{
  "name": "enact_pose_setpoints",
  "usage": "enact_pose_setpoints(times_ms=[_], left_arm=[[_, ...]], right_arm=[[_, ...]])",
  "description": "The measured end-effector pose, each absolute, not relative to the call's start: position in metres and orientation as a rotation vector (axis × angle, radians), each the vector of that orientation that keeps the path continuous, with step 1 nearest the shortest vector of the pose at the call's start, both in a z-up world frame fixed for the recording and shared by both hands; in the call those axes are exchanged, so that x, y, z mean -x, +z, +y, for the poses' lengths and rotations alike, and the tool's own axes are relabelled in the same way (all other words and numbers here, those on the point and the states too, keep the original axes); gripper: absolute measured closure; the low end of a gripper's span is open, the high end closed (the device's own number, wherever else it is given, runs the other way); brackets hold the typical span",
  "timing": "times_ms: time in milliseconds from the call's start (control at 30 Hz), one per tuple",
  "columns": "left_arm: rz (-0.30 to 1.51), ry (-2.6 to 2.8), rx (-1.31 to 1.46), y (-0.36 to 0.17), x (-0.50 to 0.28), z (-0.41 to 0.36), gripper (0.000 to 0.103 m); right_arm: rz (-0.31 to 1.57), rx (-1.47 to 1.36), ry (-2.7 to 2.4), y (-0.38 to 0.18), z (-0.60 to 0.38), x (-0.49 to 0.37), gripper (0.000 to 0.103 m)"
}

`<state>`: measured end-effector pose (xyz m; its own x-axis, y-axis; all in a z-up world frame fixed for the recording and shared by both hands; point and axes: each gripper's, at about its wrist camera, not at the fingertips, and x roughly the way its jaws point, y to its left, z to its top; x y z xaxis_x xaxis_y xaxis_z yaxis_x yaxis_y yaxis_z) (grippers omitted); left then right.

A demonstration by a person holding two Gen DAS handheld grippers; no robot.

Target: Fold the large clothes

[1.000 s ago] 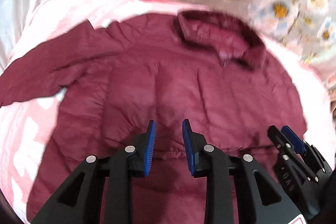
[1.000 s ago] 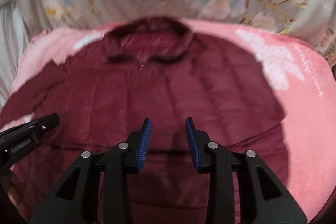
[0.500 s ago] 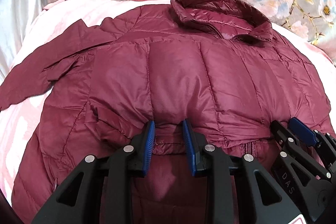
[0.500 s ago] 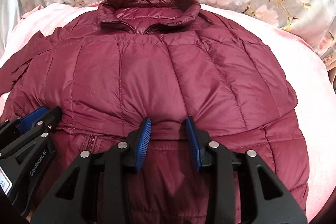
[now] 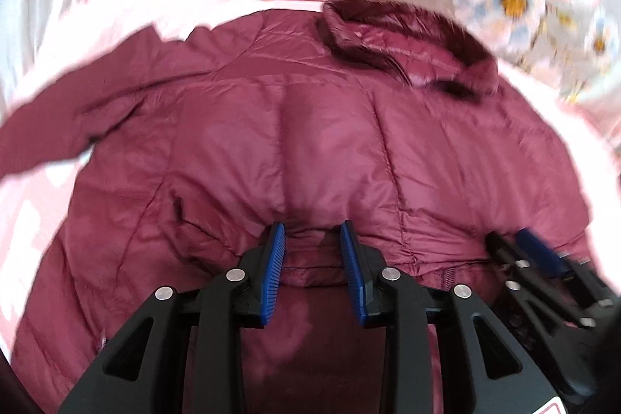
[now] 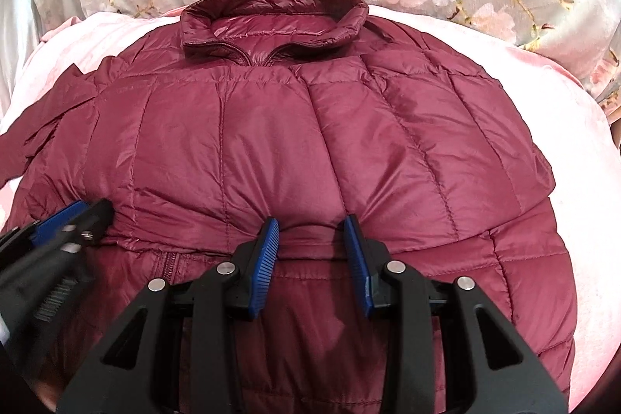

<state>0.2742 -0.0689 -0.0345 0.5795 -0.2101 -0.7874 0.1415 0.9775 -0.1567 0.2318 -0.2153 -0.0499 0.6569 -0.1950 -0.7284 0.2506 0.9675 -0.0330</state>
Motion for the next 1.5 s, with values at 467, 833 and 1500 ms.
enact_pose_setpoints(times_ms=[467, 833, 1500], left_arm=[[0.878, 0.378, 0.689, 0.001, -0.272, 0.312, 0.05], [0.858, 0.416, 0.861, -0.025, -0.306, 0.394, 0.102], [0.713, -0.494, 0.19, 0.154, -0.306, -0.073, 0.098]], right_arm=[[0.787, -0.184, -0.147, -0.009, -0.193, -0.172, 0.049], [0.817, -0.146, -0.103, -0.012, -0.157, -0.143, 0.043], [0.797, -0.232, -0.173, -0.006, -0.192, -0.12, 0.043]])
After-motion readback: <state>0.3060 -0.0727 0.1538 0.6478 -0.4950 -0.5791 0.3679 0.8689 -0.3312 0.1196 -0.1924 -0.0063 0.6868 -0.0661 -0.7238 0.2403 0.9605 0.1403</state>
